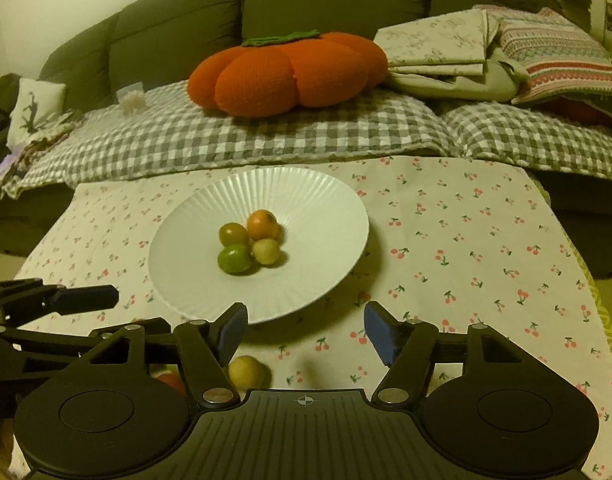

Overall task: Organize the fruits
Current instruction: 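Open the left gripper to drop the beige fruit while the right gripper drops the tangerine, then withdraw both open grippers from the plate toward the remaining fruits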

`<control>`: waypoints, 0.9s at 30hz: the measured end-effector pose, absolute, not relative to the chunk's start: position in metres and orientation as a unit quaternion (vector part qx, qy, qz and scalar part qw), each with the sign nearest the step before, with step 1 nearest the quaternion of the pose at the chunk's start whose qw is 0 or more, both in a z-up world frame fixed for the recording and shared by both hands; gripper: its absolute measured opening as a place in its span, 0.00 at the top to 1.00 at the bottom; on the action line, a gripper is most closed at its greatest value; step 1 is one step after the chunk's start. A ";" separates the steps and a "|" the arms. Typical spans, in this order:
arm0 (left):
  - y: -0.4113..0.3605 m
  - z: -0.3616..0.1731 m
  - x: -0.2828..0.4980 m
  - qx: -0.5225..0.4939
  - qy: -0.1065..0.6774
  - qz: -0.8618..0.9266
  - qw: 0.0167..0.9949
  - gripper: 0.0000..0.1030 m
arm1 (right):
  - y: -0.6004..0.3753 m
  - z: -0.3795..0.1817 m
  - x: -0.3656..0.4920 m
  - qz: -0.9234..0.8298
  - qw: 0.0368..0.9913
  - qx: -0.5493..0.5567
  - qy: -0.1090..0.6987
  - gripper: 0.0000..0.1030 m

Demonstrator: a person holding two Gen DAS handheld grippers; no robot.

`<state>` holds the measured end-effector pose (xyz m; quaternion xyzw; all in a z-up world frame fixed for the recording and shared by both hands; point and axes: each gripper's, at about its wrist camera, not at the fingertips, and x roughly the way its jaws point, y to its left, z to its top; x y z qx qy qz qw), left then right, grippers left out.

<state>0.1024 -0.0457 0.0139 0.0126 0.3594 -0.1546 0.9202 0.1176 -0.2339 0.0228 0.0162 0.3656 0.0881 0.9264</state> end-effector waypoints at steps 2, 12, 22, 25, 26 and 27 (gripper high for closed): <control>-0.044 0.014 0.099 0.012 0.362 -0.155 0.919 0.32 | -0.232 0.024 0.113 0.091 0.926 0.012 0.365 0.34; -0.033 0.014 0.080 0.012 0.368 -0.156 0.916 0.20 | -0.228 0.024 0.095 0.100 0.924 0.004 0.370 0.27; -0.027 0.010 0.060 0.017 0.375 -0.154 0.914 0.08 | -0.228 0.022 0.075 0.106 0.922 -0.001 0.373 0.21; -0.023 0.010 0.058 0.012 0.379 -0.149 0.913 0.07 | -0.228 0.020 0.070 0.107 0.920 -0.005 0.376 0.21; -0.022 0.009 0.057 0.010 0.381 -0.148 0.913 0.06 | -0.228 0.019 0.069 0.108 0.920 -0.006 0.377 0.20; -0.020 0.009 0.056 0.008 0.383 -0.147 0.912 0.06 | -0.228 0.019 0.068 0.107 0.920 -0.007 0.377 0.18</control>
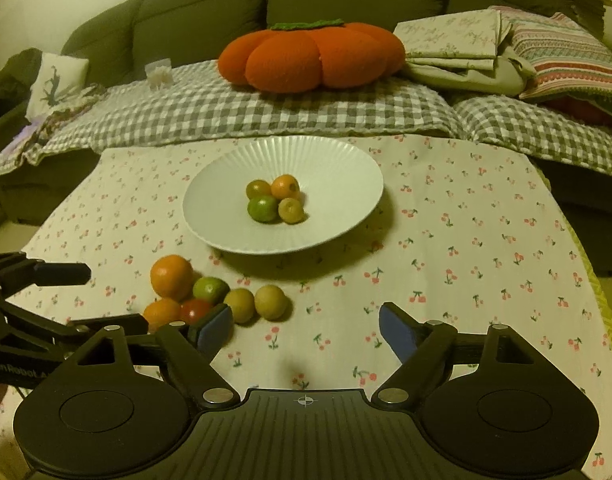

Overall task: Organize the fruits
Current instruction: 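Withdraw both open grippers from the plate toward the remaining fruits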

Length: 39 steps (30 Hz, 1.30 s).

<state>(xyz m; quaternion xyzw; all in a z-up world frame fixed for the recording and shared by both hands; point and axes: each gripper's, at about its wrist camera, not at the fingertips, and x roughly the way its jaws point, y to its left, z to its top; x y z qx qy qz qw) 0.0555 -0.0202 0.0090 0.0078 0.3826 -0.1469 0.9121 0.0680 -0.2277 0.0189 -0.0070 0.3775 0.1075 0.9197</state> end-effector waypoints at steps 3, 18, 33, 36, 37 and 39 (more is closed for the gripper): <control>-0.018 0.008 0.052 0.007 0.385 -0.144 0.911 0.03 | -0.227 0.017 0.065 0.108 0.920 -0.008 0.376 0.16; -0.009 -0.005 0.038 0.022 0.403 -0.135 0.905 0.02 | -0.217 -0.002 0.048 0.124 0.908 -0.028 0.398 0.14; -0.012 -0.032 0.037 0.051 0.418 -0.126 0.898 0.02 | -0.214 -0.022 0.044 0.117 0.900 -0.037 0.418 0.10; -0.015 -0.039 0.040 0.058 0.420 -0.125 0.897 0.02 | -0.215 -0.028 0.048 0.106 0.901 -0.041 0.419 0.10; -0.016 -0.040 0.041 0.059 0.420 -0.126 0.897 0.02 | -0.216 -0.030 0.050 0.103 0.901 -0.042 0.419 0.10; -0.016 -0.042 0.042 0.055 0.418 -0.131 0.898 0.02 | -0.218 -0.033 0.053 0.099 0.900 -0.042 0.421 0.10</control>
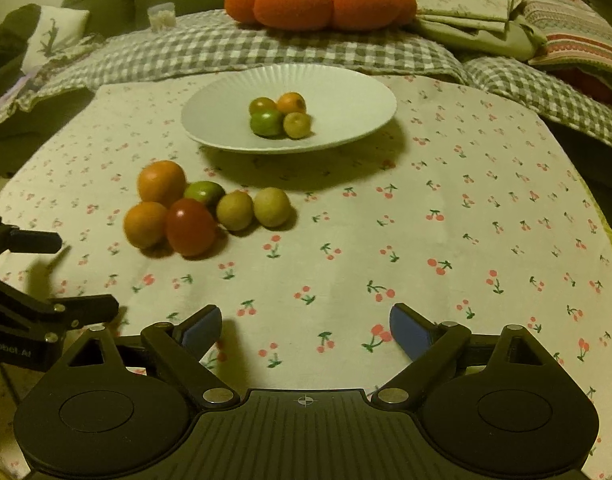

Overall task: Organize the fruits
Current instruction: 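Withdraw both open grippers from the plate toward the remaining fruits, then grasp the small orange with the left gripper while the right gripper grasps a yellow-green fruit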

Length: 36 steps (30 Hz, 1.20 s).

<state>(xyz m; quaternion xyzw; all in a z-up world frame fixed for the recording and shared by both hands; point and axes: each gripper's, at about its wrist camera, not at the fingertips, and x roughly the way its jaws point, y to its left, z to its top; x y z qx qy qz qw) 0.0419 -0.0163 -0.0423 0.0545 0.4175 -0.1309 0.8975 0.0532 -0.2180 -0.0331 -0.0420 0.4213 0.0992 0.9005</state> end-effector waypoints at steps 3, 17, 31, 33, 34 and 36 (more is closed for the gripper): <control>-0.018 -0.043 0.045 0.051 0.413 -0.133 0.899 0.03 | -0.221 -0.037 0.058 0.092 0.901 -0.039 0.422 0.10; -0.027 -0.042 0.059 0.049 0.395 -0.158 0.904 0.19 | -0.219 -0.040 0.080 0.098 0.908 -0.055 0.404 0.09; -0.034 -0.037 0.071 0.050 0.383 -0.170 0.907 0.44 | -0.212 -0.038 0.098 0.113 0.910 -0.060 0.394 0.19; -0.035 -0.036 0.072 0.048 0.382 -0.172 0.906 0.47 | -0.211 -0.037 0.101 0.116 0.910 -0.061 0.393 0.22; -0.035 -0.036 0.073 0.047 0.382 -0.174 0.906 0.48 | -0.210 -0.037 0.102 0.116 0.910 -0.060 0.393 0.24; -0.035 -0.035 0.073 0.045 0.382 -0.177 0.906 0.51 | -0.209 -0.036 0.104 0.118 0.910 -0.059 0.393 0.25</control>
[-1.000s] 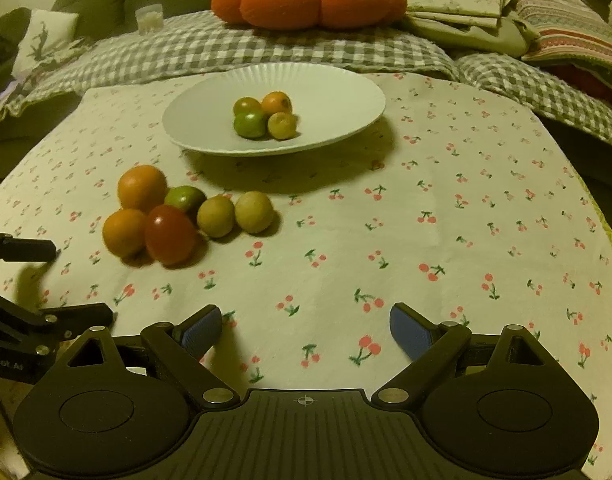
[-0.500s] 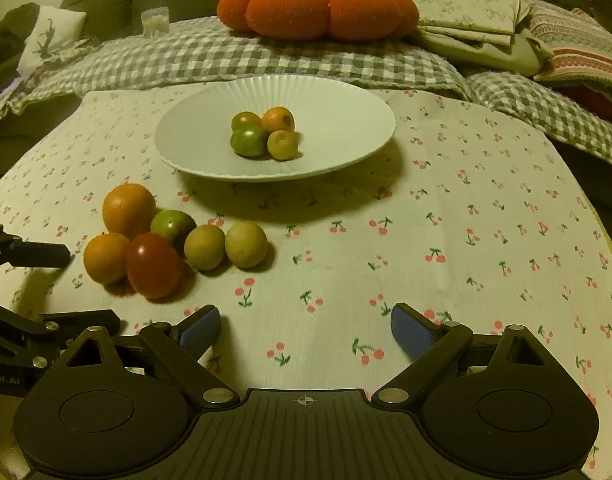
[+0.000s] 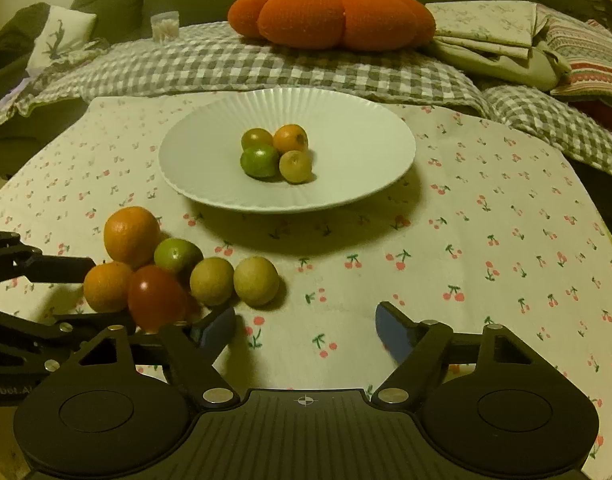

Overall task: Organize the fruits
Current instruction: 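Grasp the small orange with the left gripper while the right gripper grasps a yellow-green fruit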

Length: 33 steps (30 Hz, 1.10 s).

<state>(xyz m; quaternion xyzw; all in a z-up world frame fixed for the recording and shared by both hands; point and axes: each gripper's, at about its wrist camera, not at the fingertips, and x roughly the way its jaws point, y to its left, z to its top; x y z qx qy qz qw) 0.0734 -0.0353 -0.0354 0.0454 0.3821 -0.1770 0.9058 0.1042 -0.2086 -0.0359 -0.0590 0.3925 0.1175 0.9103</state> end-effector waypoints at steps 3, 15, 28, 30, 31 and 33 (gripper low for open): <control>-0.036 -0.036 0.074 0.045 0.383 -0.179 0.905 0.58 | -0.206 -0.035 0.107 0.121 0.910 -0.061 0.391 0.30; -0.036 -0.034 0.072 0.039 0.383 -0.182 0.905 0.68 | -0.195 -0.033 0.109 0.150 0.906 -0.077 0.388 0.61; -0.030 -0.030 0.070 0.033 0.382 -0.168 0.908 0.68 | -0.189 -0.030 0.106 0.160 0.904 -0.088 0.387 0.79; -0.030 -0.030 0.069 0.032 0.382 -0.167 0.908 0.68 | -0.191 -0.029 0.105 0.159 0.904 -0.086 0.387 0.79; -0.030 -0.029 0.069 0.032 0.381 -0.167 0.909 0.68 | -0.192 -0.028 0.104 0.158 0.904 -0.083 0.388 0.79; -0.030 -0.027 0.068 0.031 0.380 -0.167 0.909 0.68 | -0.193 -0.026 0.103 0.159 0.904 -0.077 0.390 0.79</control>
